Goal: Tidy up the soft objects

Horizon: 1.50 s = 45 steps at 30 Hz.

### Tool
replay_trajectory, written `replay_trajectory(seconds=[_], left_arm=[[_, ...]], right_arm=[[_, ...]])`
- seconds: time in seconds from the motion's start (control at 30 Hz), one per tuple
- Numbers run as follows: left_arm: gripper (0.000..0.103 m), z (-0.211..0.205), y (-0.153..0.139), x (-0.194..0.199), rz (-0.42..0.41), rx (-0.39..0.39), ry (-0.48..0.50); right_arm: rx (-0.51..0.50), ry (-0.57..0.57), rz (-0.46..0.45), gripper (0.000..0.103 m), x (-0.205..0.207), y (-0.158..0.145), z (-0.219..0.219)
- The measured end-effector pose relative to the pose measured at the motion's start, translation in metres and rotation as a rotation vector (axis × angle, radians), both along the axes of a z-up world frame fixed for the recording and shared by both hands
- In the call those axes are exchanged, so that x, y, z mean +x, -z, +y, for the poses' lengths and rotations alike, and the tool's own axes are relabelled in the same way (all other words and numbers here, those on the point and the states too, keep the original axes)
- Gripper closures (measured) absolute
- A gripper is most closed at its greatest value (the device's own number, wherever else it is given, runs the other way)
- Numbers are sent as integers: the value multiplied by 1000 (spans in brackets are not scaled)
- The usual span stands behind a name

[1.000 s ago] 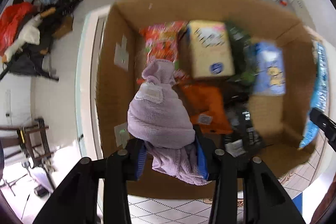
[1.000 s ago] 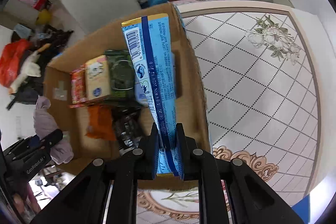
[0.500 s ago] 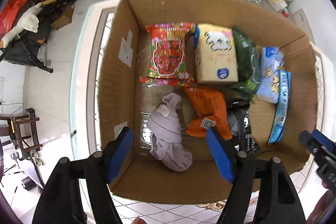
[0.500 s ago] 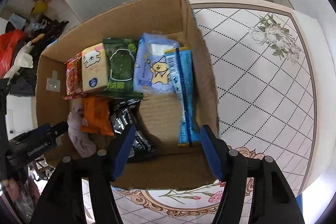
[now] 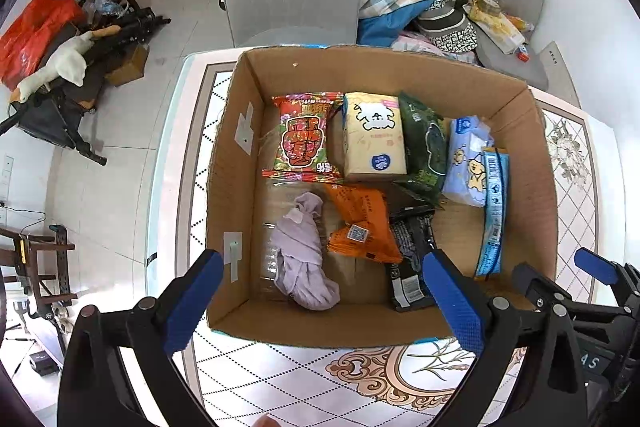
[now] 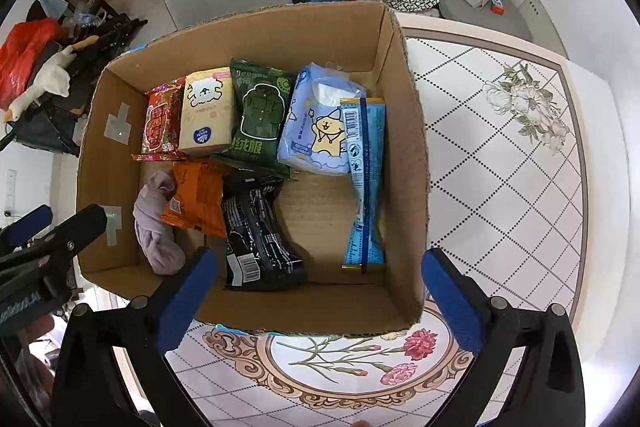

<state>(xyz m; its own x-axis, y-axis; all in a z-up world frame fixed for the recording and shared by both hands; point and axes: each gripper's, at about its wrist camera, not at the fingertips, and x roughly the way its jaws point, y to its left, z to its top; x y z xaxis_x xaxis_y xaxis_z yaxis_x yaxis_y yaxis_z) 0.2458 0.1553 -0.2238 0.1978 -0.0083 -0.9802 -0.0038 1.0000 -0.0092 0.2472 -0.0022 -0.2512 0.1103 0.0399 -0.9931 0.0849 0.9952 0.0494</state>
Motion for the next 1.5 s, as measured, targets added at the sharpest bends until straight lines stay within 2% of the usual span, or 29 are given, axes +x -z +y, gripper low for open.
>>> replay_trajectory(seconds=[0.27, 0.43, 0.57, 0.73, 0.97, 1.3, 1.5], left_arm=[[1, -7, -22, -14, -38, -23, -6], [1, -12, -53, -31, -97, -33, -9], [1, -20, -95, -58, -166, -14, -4], [1, -28, -158, -103, -275, -21, 13], [1, -32, -210, -138, -346, -12, 20], [1, -30, -252, -179, -421, -4, 1], [1, -29, -254, -192, -423, -11, -11]], right_arm=[[-4, 1, -33, 0, -11, -19, -7], [15, 3, -78, 0, -26, -46, -14], [29, 0, -139, 0, -50, -86, -23], [47, -10, -250, 0, -96, -156, -35], [22, -1, -373, 0, -145, -229, -43], [23, -27, -456, 0, -189, -284, -39], [7, -19, -482, 0, -204, -300, -42]])
